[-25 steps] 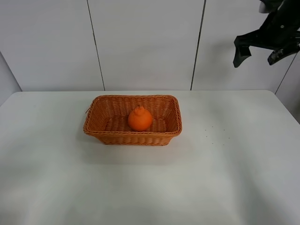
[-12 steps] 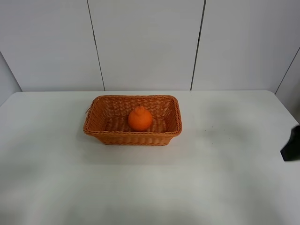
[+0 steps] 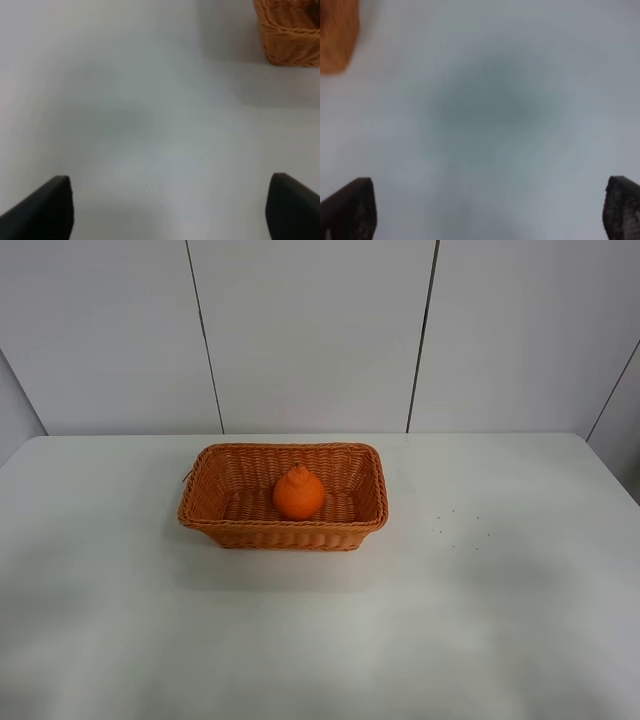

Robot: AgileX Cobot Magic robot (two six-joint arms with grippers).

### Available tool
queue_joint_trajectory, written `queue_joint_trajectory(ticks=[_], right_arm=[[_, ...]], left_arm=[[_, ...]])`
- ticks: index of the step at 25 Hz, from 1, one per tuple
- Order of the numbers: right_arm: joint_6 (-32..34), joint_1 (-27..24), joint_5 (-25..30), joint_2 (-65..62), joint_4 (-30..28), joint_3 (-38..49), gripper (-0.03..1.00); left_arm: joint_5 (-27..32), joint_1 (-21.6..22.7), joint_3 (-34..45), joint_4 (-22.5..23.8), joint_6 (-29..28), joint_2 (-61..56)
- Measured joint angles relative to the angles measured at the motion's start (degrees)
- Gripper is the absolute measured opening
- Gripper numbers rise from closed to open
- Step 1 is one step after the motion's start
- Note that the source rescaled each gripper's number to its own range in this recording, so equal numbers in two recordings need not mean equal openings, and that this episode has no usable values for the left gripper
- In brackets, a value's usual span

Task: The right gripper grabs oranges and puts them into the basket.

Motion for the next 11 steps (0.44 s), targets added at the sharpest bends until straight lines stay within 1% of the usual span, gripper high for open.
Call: queue_joint_trajectory(ticks=[4, 11], right_arm=[[0.0, 0.0, -0.04, -7.4, 0.0, 0.06, 1.0], [0.0, 0.0, -0.04, -8.52, -0.05, 0.3, 1.0]], left_arm=[[0.0, 0.0, 0.0, 0.0, 0.0, 0.0], [0.0, 0.0, 0.0, 0.0, 0.0, 0.0]])
